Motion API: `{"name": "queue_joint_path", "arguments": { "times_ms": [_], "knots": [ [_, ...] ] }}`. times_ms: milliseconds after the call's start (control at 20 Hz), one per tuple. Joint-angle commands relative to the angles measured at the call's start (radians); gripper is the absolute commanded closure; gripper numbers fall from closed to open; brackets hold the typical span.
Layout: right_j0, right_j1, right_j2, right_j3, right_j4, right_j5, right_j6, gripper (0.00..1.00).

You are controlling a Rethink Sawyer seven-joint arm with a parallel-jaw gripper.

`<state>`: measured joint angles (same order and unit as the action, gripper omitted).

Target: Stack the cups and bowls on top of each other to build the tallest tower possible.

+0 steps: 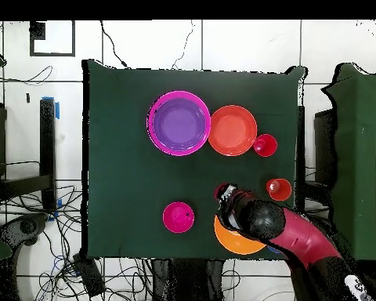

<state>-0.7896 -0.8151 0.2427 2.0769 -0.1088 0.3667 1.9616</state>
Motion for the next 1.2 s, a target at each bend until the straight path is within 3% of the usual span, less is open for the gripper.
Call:
{"name": "queue_joint_path", "arguments": {
  "times_ms": [50,400,1200],
  "knots": [
    [0.022,0.029,-0.003,-0.039,-0.006,0.072,0.057,0.0],
    [0.016,0.107,0.004,-0.054,-0.015,0.017,0.057,0.0],
    [0.001,0.138,-0.005,-0.104,-0.03,0.038,0.029,0.0]
  ]
}}
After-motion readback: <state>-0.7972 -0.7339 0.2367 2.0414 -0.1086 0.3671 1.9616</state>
